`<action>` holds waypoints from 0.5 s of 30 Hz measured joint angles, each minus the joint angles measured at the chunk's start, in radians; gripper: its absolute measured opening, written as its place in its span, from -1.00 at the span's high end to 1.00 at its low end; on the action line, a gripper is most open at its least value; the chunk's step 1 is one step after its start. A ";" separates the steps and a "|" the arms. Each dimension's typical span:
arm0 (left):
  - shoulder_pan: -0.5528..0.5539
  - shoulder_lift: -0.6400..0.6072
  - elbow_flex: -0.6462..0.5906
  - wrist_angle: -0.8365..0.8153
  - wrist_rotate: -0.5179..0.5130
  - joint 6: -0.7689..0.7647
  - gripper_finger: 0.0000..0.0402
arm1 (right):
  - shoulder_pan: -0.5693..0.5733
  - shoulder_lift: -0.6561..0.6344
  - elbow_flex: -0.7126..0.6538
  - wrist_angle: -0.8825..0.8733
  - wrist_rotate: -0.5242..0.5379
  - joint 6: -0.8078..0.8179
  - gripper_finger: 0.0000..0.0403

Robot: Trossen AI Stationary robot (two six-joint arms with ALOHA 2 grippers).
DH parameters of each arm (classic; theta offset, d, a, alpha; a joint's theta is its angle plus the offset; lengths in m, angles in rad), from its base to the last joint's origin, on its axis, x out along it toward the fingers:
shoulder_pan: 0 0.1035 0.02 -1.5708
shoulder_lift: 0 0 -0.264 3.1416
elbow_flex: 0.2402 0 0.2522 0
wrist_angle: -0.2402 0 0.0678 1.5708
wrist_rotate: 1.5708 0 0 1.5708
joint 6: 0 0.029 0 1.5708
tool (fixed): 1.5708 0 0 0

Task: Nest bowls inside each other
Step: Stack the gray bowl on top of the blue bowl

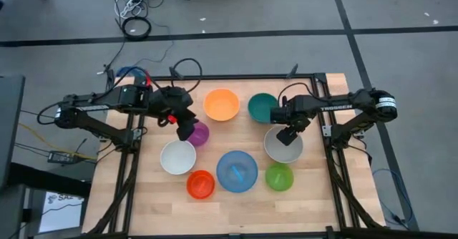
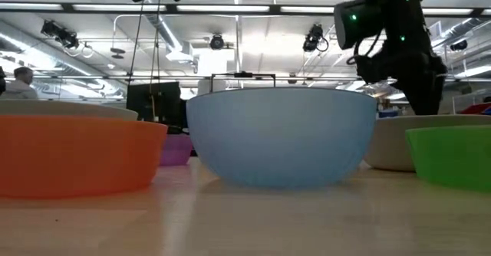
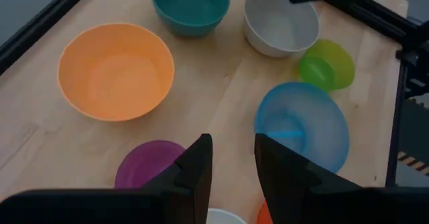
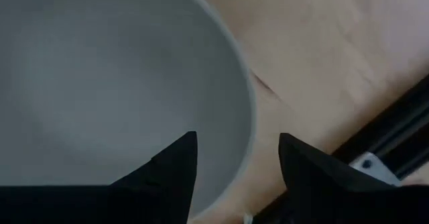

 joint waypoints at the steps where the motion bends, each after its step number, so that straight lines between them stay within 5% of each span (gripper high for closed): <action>1: 0.000 0.000 0.000 0.005 -0.001 -0.005 0.39 | 0.000 0.000 -0.016 0.017 -0.009 0.000 0.03; 10: 0.000 0.000 0.000 0.013 -0.008 -0.011 0.39 | -0.006 0.000 -0.132 0.180 -0.039 0.011 0.09; 15: 0.000 0.000 0.000 0.014 -0.009 -0.011 0.39 | -0.029 0.000 -0.148 0.178 -0.060 -0.010 0.60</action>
